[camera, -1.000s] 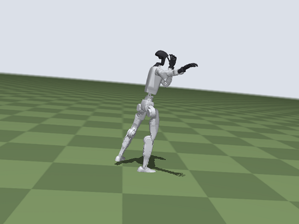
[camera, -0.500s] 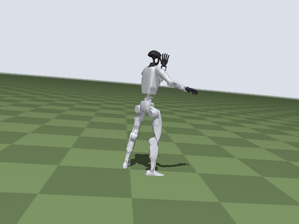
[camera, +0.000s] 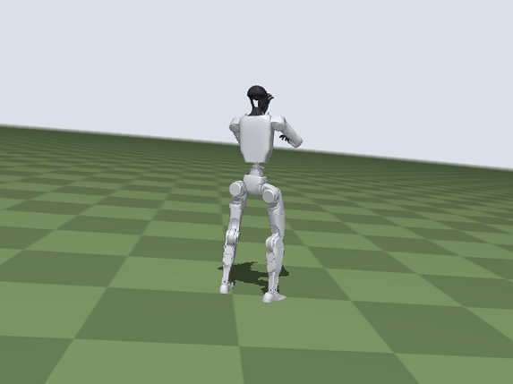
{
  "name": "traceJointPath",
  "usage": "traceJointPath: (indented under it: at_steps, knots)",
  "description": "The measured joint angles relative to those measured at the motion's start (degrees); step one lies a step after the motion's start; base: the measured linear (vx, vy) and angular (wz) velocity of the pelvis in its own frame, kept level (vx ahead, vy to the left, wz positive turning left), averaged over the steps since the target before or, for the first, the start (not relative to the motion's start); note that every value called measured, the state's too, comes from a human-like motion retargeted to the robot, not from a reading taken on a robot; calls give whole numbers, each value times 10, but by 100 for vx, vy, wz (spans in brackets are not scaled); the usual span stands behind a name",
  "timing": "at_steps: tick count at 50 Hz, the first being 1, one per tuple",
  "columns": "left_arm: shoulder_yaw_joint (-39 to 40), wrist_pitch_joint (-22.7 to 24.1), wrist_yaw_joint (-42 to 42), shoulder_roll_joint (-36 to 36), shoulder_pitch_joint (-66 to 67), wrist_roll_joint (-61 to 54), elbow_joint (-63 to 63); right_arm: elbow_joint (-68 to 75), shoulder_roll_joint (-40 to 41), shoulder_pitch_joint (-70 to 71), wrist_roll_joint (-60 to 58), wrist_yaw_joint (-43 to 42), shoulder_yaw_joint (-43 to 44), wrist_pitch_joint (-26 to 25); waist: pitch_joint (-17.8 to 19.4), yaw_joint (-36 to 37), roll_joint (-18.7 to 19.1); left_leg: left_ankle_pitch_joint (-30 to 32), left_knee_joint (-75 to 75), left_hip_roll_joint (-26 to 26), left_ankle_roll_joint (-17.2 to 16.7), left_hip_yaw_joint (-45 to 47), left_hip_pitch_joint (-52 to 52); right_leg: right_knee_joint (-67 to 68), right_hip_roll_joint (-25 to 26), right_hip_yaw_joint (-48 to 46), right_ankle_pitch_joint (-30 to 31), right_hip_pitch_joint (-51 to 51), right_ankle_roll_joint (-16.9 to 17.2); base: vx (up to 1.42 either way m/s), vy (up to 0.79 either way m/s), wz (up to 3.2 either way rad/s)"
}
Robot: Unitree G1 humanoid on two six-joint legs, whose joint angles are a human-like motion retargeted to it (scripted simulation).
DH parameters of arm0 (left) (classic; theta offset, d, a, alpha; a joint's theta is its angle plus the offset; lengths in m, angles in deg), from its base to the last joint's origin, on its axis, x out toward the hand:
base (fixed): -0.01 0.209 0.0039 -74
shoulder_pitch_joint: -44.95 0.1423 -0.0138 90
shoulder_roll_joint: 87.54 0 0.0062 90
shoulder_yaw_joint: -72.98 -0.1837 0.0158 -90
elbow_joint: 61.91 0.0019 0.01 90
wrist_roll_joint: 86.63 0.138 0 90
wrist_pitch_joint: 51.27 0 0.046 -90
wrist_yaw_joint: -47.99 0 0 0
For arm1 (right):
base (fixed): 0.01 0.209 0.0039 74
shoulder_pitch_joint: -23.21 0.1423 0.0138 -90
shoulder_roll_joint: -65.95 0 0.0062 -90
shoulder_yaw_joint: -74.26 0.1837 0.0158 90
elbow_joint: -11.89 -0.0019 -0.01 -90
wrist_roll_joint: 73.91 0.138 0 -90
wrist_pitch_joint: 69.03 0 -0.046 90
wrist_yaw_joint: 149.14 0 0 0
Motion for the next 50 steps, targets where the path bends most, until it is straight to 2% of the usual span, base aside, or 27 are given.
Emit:
traceJointPath:
  at_steps: [4,7,16,22,30,35,38,41,46,48,50]
  knots:
    - [17,-13,-37,-19,14,18,-4,-3,34,-41,46,128,-7,15,-3,15,-3,2,1,-7,8,-35,3,-1,10,21,-1,12,-9,6,-4,81]
    - [31,-19,-47,-32,22,34,-10,-11,53,-78,67,181,-13,19,-4,24,-2,3,2,-9,9,-54,2,0,5,6,-4,22,-20,6,-6,59]
    - [45,-2,-26,-47,30,89,-40,-13,66,-158,50,190,-31,54,-12,25,12,10,2,-6,-1,-87,-11,-28,0,-53,-9,50,-24,3,-6,34]
    - [50,13,7,-54,17,104,-54,-38,27,-126,59,80,51,52,-20,21,18,15,-4,-3,-3,-100,-18,-51,7,-68,-7,60,-21,1,-5,20]
    - [56,20,42,-65,13,79,-48,74,-47,54,78,-168,195,-28,-33,41,18,21,-9,0,-7,-123,-24,-50,9,-93,-10,66,-28,1,-4,26]
    - [59,24,73,-66,13,67,-44,183,-101,166,148,-307,226,-53,-40,60,15,25,-14,1,-14,-141,-25,-46,8,-113,-16,73,-32,3,-2,37]
    - [60,22,86,-65,13,60,-44,236,-133,210,169,-331,198,-59,-42,69,13,27,-17,1,-19,-152,-23,-46,8,-125,-19,80,-36,3,-2,34]
    - [57,19,77,-62,14,57,-45,254,-162,233,150,-263,98,-46,-42,74,10,28,-20,1,-20,-159,-20,-45,7,-133,-22,87,-39,3,-2,26]
    - [51,19,7,-50,28,69,-48,163,-204,259,41,-3,-133,34,-44,76,10,27,-19,1,-20,-165,-16,-44,7,-140,-26,94,-39,1,0,4]
    - [47,15,-21,-47,34,68,-50,115,-202,265,45,92,-180,63,-45,77,10,26,-18,1,-19,-165,-15,-45,8,-140,-26,96,-38,0,0,0]
    - [47,5,-45,-45,37,61,-53,82,-189,262,96,167,-190,70,-45,79,11,24,-16,2,-17,-165,-15,-45,9,-139,-26,97,-39,0,0,0]
